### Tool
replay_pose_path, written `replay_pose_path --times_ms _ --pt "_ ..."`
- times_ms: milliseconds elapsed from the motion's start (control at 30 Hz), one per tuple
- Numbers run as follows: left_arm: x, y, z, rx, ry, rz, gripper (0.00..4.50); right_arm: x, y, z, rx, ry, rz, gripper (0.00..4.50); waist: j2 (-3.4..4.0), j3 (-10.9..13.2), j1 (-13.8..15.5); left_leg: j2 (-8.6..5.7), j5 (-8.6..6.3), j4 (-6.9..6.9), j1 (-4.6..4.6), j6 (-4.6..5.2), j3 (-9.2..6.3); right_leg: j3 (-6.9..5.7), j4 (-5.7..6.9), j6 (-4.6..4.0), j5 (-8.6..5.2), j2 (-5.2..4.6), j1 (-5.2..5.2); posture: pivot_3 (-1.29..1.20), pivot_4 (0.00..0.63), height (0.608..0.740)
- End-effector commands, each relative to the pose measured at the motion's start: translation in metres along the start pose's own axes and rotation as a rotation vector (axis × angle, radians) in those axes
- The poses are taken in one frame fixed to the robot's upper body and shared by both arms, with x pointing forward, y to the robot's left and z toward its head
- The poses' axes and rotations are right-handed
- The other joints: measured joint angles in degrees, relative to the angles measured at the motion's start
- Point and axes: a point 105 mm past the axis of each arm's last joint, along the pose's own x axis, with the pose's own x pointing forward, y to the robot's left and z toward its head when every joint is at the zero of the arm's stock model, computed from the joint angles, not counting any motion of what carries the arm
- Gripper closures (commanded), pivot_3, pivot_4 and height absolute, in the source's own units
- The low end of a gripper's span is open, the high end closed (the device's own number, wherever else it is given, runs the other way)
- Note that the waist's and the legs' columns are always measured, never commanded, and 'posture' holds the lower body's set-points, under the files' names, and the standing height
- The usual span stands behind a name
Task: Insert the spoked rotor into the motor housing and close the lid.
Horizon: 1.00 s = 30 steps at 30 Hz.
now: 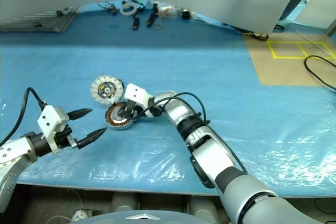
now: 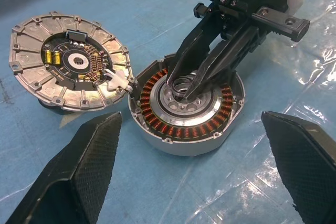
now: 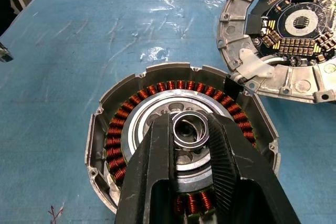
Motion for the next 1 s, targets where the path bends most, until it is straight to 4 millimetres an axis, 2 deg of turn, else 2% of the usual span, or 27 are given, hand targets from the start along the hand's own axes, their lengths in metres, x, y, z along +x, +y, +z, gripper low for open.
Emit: replay_pose_path --times_ms 33,500,1000 --pt "0.0017 -0.0008 0.0063 0.03 -0.025 -0.007 0.0 0.0009 -0.0022 0.0133 -0.043 -0.025 -0.004 3.92 0.0 0.0 0.0 0.0 0.0 0.0 0.0 0.0 0.0 0.0 0.0 0.0 0.0 0.0 0.0 0.0 0.15 0.74" --pt "0.0021 -0.0003 0.0061 0.026 -0.03 -0.002 0.0 0.0059 0.0049 0.016 -0.048 -0.034 0.024 3.92 0.0 0.0 -0.02 0.0 0.0 0.0 -0.01 0.0 0.0 0.0 -0.01 -0.01 -0.01 0.0 0.0 0.0 0.15 0.74" --pt "0.002 -0.0013 0.0059 0.027 -0.032 0.001 0.0 0.0063 0.007 0.0106 -0.056 -0.012 0.033 3.92 0.0 0.0 -0.03 0.0 0.0 0.0 0.0 0.0 0.0 0.0 0.0 -0.01 -0.01 0.0 -0.01 0.0 0.15 0.74"
